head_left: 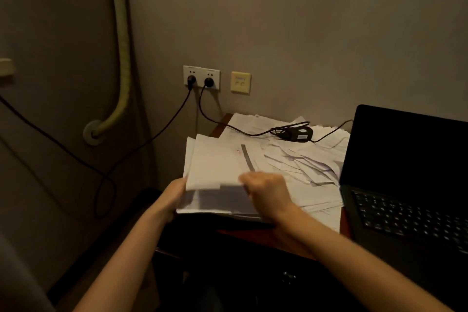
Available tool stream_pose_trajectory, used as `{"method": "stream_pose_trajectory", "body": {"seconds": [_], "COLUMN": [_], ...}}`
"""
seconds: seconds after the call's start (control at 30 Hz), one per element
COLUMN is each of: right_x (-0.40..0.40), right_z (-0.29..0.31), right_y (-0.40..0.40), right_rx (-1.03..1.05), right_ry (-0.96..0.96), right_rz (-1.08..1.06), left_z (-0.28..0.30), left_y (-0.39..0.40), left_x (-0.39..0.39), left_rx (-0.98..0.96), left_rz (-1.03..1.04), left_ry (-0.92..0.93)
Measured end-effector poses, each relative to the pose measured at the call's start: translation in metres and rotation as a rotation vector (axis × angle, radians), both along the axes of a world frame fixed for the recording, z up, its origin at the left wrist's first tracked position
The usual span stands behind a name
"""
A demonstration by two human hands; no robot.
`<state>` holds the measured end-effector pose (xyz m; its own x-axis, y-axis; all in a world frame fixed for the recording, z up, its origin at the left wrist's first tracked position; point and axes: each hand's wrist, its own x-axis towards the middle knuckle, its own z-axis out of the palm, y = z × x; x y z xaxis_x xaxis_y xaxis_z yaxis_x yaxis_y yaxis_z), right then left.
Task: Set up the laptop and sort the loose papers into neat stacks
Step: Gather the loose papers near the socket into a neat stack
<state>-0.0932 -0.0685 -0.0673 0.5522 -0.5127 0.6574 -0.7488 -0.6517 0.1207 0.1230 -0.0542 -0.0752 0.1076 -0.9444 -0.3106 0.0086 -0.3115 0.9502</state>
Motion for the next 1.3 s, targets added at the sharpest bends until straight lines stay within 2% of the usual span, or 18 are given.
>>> {"method": "stream_pose_trajectory", "body": {"seconds": [0.1,0.17,0.33,0.47,0.6,0.7,0.9,0.97,1.07,1.13,1.3], "right_x": [-0.001,0.0,0.002,0.004,-0.028,-0.073,-0.108,-0.107,-0.104,-0.107,-0.128], "right_z": [-0.032,-0.04,-0.047,-0.037,-0.018,-0.013,-0.013,-0.011,-0.01,-0.012,-0.006], "right_y": [0.011,0.011,0.0,0.009,0.013,0.006,0.013,0.015,0.009,0.006,0.005], "right_rx": [0.066,0.078,0.172,0.325,0.486,0.618,0.805,0.741,0.528,0.46,0.611], "right_ry": [0.009,-0.019,-0.084,-0.145,-0.249,-0.142,0.011,0.095,0.241,0.279,0.331], "right_rz": [0.027,0.039,0.067,0.086,-0.131,-0.325,-0.369,-0.39,-0.447,-0.441,-0.255], "left_z": [0.006,0.006,0.002,-0.004,-0.013,-0.016,-0.021,-0.02,-0.018,-0.018,-0.018], "left_y": [0.001,-0.004,-0.008,-0.006,0.0,0.005,0.001,-0.005,-0.013,-0.017,-0.016], "left_x": [-0.003,-0.004,-0.006,-0.005,-0.005,-0.009,-0.012,-0.014,-0.025,-0.033,-0.039], "left_rx": [0.052,0.054,0.042,-0.036,-0.215,-0.32,-0.35,-0.314,-0.273,-0.252,-0.275], "left_rz": [-0.028,-0.09,-0.107,-0.09,0.024,0.098,0.217,0.238,0.284,0.303,0.291], "left_ry": [0.126,0.147,-0.207,-0.22,-0.139,-0.109,-0.008,0.073,0.191,0.256,0.281]}}
